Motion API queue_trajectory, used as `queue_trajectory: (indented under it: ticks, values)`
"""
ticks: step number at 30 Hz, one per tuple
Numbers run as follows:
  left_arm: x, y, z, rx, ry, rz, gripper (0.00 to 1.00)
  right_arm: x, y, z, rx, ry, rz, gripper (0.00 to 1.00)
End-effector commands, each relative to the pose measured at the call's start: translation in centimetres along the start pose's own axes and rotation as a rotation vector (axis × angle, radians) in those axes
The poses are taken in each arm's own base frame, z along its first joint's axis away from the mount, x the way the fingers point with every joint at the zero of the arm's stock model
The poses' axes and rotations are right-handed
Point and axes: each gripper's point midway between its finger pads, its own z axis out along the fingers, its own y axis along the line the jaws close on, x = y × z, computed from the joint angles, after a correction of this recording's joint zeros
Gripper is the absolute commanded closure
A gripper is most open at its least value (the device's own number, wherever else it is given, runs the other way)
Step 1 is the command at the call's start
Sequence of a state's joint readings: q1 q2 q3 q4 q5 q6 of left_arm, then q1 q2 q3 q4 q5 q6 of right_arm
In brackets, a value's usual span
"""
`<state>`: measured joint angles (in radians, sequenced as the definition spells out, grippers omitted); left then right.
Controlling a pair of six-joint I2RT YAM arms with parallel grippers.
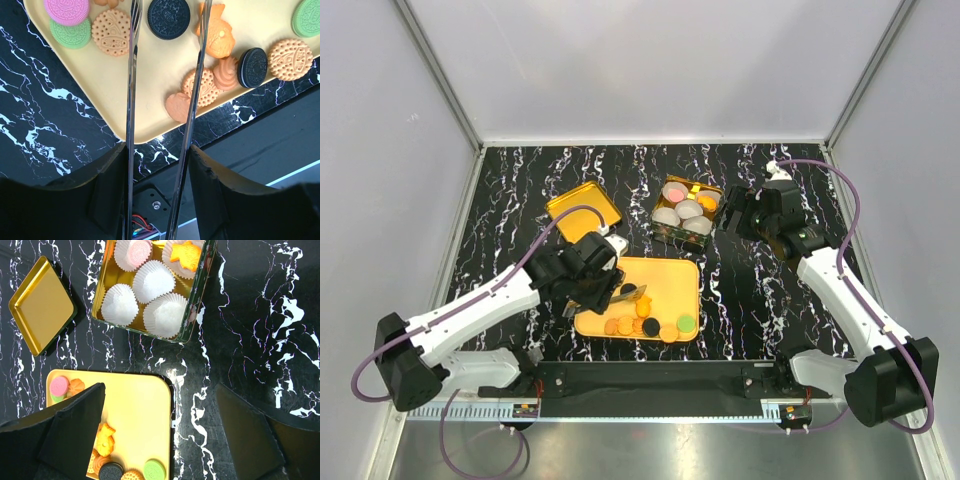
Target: Pack the cookies
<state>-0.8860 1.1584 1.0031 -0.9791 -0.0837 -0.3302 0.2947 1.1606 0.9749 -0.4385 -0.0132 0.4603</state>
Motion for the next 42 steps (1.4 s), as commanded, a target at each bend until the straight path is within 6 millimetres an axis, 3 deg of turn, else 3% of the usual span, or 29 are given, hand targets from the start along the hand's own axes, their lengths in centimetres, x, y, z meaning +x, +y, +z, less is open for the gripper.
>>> queue_trajectory:
  ticks: [1,27,36,42]
  values:
    - [-0.2,-0.3,0.3,0.001,-0.004,-0.008,0.46,-0.7,0.8,-0.5,-0.034,-0.035,0.002,0.0]
    - [0.6,-0.4,0.5,-0.021,0.036,-0.005,0.47,-0.7,0.9,-0.7,-0.04,-0.04,0.001,0.0]
    - [0.3,-0.5,0.4,-0.03,0.033,0.007,0.55,-0.9,0.9,-0.7,-0.038,-0.042,0.0,0.0]
    - [-1.1,-0.5,-0.5,-0.034,-0.014,0.002,0.57,-1.0,1.0,-0.8,-0.038,-0.045,-0.004,0.0]
